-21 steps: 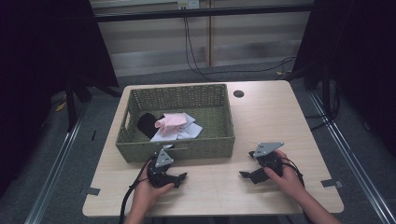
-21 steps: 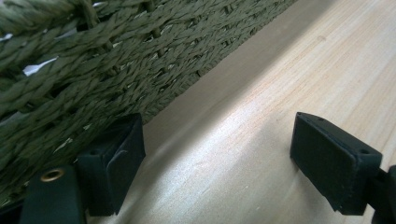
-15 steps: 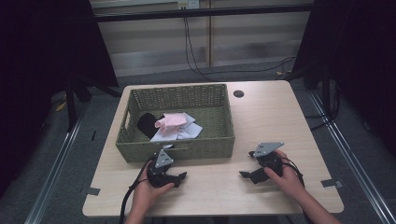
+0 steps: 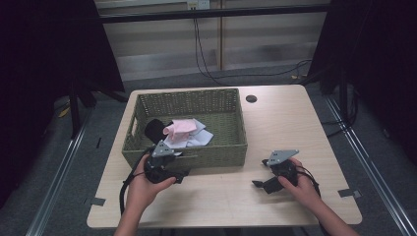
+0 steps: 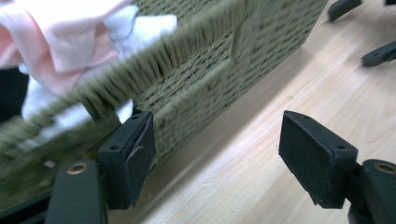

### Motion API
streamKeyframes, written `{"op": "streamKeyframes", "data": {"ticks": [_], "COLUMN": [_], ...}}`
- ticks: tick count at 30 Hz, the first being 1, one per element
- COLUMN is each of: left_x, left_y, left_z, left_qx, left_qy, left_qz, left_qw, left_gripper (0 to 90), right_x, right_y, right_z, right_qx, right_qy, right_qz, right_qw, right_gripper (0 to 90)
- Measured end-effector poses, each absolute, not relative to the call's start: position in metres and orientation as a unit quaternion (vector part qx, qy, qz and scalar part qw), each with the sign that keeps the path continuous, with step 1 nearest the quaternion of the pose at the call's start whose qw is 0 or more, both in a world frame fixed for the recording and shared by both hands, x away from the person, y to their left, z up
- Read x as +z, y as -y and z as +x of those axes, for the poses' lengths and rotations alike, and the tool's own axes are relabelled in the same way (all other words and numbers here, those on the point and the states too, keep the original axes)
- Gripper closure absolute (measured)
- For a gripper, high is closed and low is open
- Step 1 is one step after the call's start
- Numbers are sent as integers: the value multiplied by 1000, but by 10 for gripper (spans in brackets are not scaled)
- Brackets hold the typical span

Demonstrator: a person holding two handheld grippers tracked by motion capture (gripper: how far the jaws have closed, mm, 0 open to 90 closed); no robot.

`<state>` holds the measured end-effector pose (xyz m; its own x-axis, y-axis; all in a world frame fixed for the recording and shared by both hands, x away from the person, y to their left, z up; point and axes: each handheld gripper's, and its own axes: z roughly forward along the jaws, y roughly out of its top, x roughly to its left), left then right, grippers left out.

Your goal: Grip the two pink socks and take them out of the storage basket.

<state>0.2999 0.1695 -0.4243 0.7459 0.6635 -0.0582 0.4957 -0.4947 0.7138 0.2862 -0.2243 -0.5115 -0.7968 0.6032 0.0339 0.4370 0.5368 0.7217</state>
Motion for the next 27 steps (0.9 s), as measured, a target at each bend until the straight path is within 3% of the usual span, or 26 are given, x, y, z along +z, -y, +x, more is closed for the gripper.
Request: {"op": "streamKeyframes", "data": {"ticks": [10,27], "left_x": [-393,-357], "left_y": [-170,-172], "left_z": [305,341], "left_qx": [76,88], "left_qy": [-333,-345], "left_qz": [864,859], "left_qw": [370,368], "left_gripper": [269,280], "right_x": [-512,-512], "right_y": [224,224], "right_z": [286,286], "right_qx": [377,377], "right_qy": [-870,-870], "right_qz": [299,299], "right_qw": [110,110], "right_gripper": [112,112]}}
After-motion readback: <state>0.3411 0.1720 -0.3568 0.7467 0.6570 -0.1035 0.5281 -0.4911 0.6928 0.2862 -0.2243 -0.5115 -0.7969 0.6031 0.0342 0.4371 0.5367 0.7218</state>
